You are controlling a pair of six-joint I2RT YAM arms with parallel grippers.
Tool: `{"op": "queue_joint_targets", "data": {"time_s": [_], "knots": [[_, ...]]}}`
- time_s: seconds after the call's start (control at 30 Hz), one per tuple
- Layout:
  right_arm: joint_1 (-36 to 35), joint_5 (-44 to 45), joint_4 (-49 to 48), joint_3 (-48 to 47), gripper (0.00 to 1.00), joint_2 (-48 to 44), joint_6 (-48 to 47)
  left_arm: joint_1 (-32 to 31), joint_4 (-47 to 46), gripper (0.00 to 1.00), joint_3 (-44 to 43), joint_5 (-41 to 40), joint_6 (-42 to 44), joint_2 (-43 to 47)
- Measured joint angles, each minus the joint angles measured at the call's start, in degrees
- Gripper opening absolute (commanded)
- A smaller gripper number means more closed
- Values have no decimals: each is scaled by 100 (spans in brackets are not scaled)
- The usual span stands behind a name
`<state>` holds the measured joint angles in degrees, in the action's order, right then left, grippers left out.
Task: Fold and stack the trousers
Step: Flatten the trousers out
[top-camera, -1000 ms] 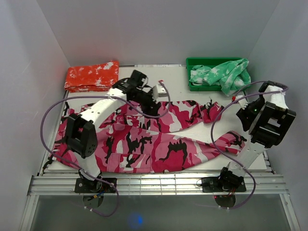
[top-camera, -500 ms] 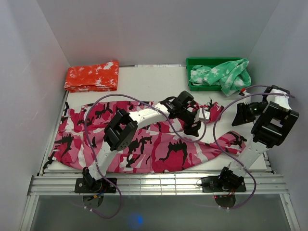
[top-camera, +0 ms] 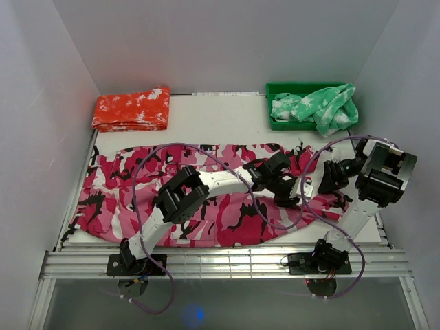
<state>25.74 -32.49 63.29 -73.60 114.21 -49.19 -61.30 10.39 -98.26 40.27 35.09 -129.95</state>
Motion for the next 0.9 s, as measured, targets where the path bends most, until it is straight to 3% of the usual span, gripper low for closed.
{"op": "queue_joint_targets", "data": {"time_s": [0.07, 0.17, 0.27, 0.33, 0.43, 0.47, 0.53, 0.8, 0.9], "knots": [[0, 92, -57, 129, 33, -9, 15, -33, -136, 29, 28, -225, -116, -42], [0, 221, -44, 321, 32, -96, 7, -15, -291, 27, 66, -461, -186, -48], [0, 350, -31, 525, 32, -225, -42, 7, -422, 39, 227, -557, -192, -44], [-2, 428, -13, 647, 32, -304, -68, 26, -455, 41, 426, -616, -195, -44], [-4, 516, 33, 741, 31, -345, -76, 57, -570, 21, 699, -603, -232, -13], [-4, 542, 50, 756, 31, -352, -79, 57, -573, 8, 739, -645, -254, 31], [-4, 605, 85, 796, 31, -361, -87, 79, -592, 1, 800, -667, -354, 94], [4, 1019, 330, 1080, 32, -448, -247, 719, -828, 0, 979, -514, -1867, 535], [52, 1172, 463, 1086, 46, -452, -315, 1263, -433, 0, 203, -564, -2581, 260]]}}
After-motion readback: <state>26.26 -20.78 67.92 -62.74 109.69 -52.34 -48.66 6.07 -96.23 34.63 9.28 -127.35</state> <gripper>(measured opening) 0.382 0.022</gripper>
